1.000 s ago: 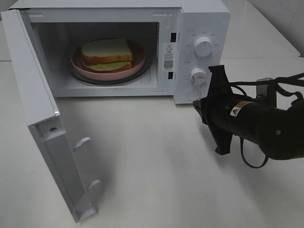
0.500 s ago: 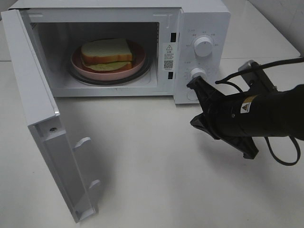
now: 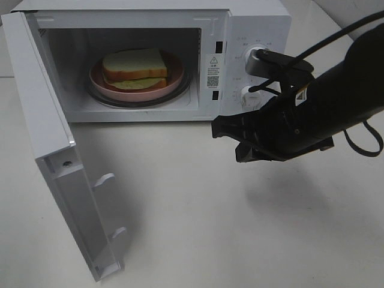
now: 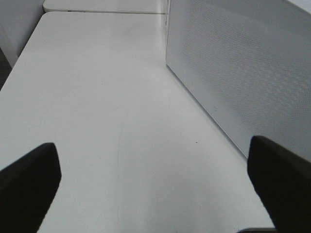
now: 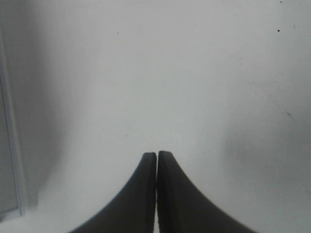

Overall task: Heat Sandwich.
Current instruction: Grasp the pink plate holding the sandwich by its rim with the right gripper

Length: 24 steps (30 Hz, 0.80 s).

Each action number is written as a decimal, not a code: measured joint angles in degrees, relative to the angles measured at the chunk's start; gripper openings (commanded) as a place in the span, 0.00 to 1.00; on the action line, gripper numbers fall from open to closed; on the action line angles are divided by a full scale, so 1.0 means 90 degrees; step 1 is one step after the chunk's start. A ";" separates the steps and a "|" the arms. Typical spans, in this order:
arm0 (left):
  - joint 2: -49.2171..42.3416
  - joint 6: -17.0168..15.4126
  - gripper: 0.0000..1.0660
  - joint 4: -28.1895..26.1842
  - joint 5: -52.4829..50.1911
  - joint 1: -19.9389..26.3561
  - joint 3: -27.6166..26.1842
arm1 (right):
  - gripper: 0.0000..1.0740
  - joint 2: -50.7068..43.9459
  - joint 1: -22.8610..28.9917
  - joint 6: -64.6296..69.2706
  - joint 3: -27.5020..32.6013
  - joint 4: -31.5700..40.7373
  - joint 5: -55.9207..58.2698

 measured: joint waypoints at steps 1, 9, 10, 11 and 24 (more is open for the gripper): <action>0.0000 0.0000 0.94 0.0000 0.0000 0.0000 0.0000 | 0.04 0.0000 0.0000 0.0000 0.0000 0.0000 0.0000; 0.0000 0.0000 0.94 0.0000 0.0000 0.0000 0.0000 | 0.06 0.0000 0.0000 -0.2553 -0.0738 -0.0006 0.1693; 0.0000 0.0000 0.94 0.0000 0.0000 0.0000 0.0000 | 0.06 0.0000 0.0000 -0.2890 -0.0802 -0.0006 0.1840; 0.0000 0.0000 0.94 0.0000 0.0000 0.0000 0.0000 | 0.06 0.0000 0.0000 -0.2890 -0.0802 -0.0006 0.1840; 0.0000 0.0000 0.94 0.0000 0.0000 0.0000 0.0000 | 0.07 0.0000 0.0000 -0.7251 -0.1025 -0.0045 0.2623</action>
